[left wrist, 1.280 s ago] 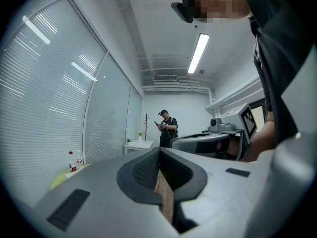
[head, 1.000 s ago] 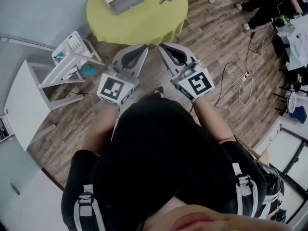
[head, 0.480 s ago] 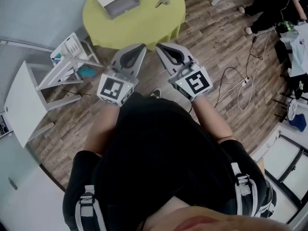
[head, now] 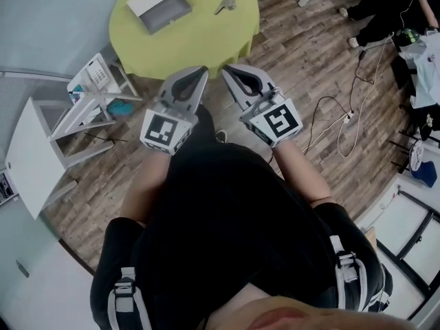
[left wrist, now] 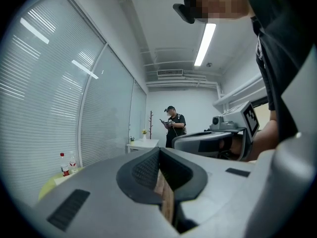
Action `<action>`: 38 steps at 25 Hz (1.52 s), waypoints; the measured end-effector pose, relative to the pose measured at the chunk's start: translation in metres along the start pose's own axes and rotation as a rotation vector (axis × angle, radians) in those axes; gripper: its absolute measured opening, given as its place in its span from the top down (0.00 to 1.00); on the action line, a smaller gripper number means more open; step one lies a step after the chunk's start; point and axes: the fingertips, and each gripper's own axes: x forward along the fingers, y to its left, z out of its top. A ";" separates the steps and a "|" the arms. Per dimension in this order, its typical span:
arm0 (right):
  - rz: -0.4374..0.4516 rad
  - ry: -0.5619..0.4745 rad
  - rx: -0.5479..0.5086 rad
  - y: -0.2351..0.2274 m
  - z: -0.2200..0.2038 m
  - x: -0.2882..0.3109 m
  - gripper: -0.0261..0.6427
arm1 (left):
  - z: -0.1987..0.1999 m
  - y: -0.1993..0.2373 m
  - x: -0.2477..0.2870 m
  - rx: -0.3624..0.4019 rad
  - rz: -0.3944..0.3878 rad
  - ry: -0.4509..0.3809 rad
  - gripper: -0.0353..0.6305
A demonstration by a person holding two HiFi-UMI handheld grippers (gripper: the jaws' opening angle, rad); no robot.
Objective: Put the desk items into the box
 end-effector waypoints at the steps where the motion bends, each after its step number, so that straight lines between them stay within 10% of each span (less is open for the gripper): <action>1: -0.005 0.000 -0.002 -0.006 -0.001 0.002 0.94 | -0.001 0.003 0.005 0.003 -0.004 -0.002 0.93; 38: -0.246 0.171 0.071 -0.227 -0.052 0.184 0.94 | -0.028 0.219 0.196 -0.091 -0.165 -0.017 0.93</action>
